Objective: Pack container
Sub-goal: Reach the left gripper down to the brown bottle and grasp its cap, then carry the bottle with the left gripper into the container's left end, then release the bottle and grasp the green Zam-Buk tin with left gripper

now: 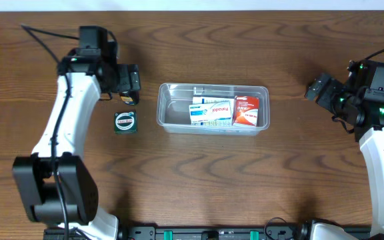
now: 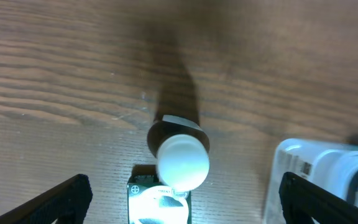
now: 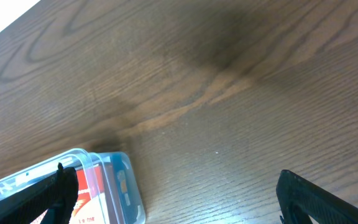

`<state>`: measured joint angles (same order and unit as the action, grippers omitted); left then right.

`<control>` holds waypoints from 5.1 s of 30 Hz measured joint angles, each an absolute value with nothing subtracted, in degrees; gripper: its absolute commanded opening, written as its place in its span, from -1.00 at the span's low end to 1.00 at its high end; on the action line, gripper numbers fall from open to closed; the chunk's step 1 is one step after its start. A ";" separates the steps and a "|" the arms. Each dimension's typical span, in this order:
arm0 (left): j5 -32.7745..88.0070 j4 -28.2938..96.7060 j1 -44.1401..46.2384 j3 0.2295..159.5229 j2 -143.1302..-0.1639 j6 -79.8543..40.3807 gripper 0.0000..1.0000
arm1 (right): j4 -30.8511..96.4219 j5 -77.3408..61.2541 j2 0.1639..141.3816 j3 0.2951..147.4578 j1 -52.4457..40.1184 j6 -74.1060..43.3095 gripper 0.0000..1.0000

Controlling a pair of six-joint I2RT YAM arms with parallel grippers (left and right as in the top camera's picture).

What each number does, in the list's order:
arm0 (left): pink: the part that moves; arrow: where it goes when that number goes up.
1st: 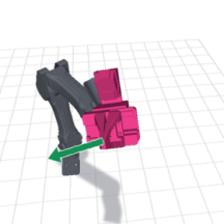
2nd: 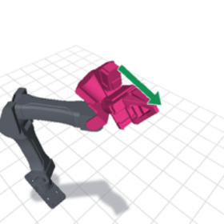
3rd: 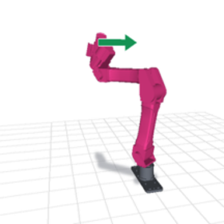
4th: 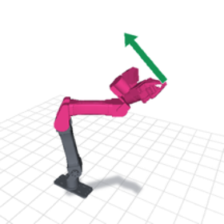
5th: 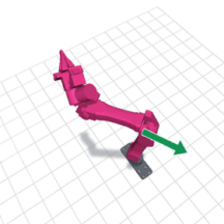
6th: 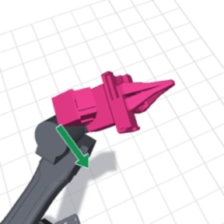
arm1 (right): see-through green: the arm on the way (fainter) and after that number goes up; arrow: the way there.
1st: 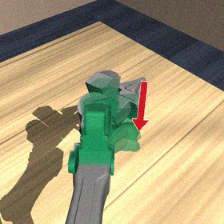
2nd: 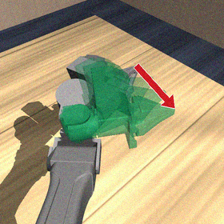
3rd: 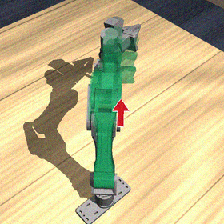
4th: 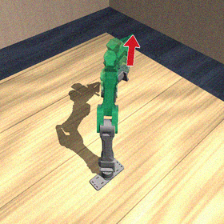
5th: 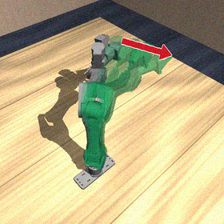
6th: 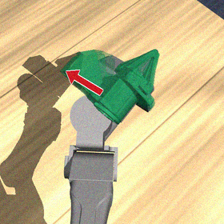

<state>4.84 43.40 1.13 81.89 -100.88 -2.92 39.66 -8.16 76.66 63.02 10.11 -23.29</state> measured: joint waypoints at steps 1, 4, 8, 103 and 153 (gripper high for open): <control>3.99 43.42 1.67 81.89 -101.62 -2.63 0.81 | 39.66 -8.16 76.66 63.02 10.11 -23.29 0.99; 1.56 43.40 2.83 81.89 -103.28 -1.54 0.73 | 39.66 -8.16 76.66 63.02 10.11 -23.29 0.98; -0.49 42.74 2.70 81.89 -104.51 -1.10 0.67 | 39.66 -8.16 76.66 63.02 10.11 -23.29 0.99; -9.13 39.07 27.33 82.06 -97.95 -10.15 0.36 | 39.64 -8.16 76.66 63.02 10.11 -23.31 0.98; 4.14 56.71 0.27 80.16 -117.95 -1.28 0.31 | 39.66 -8.16 76.66 63.02 10.11 -23.31 0.99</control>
